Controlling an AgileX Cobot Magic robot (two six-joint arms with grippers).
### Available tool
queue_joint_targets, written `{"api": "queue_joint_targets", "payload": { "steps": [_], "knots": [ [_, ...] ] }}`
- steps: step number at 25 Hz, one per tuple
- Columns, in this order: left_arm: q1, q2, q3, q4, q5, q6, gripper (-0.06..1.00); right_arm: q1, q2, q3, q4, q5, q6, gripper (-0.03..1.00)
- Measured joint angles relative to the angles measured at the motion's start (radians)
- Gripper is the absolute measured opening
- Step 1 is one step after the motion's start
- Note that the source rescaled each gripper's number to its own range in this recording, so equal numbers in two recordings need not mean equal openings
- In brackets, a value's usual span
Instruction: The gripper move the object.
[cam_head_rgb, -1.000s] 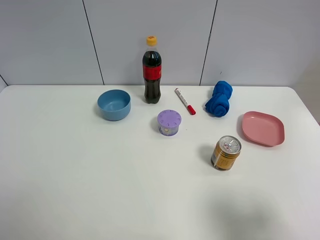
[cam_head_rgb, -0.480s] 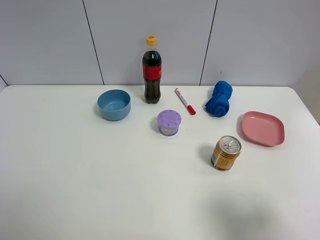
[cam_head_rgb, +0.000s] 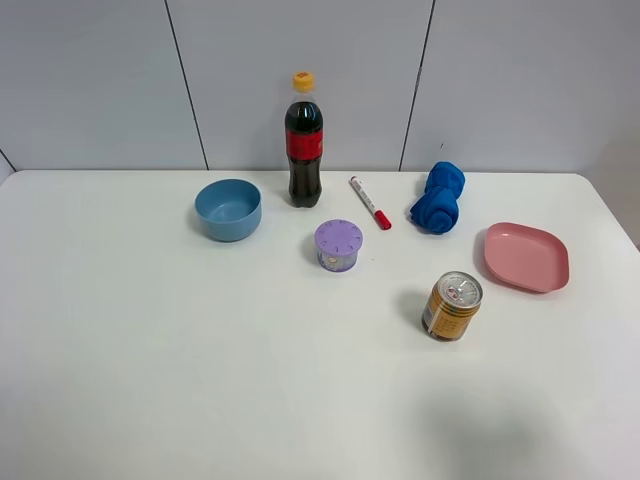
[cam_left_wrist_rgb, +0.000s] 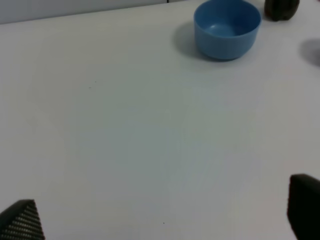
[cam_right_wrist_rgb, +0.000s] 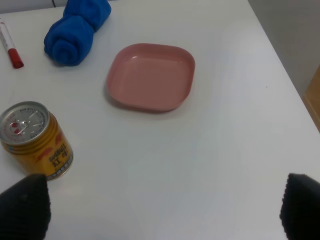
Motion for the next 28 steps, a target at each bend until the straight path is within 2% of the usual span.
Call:
{"api": "queue_joint_targets", "payload": {
  "steps": [28],
  "knots": [
    [0.0, 0.0, 0.0, 0.0, 0.0, -0.002, 1.0, 0.0, 0.0, 0.0, 0.0, 0.0, 0.0, 1.0]
  ]
}}
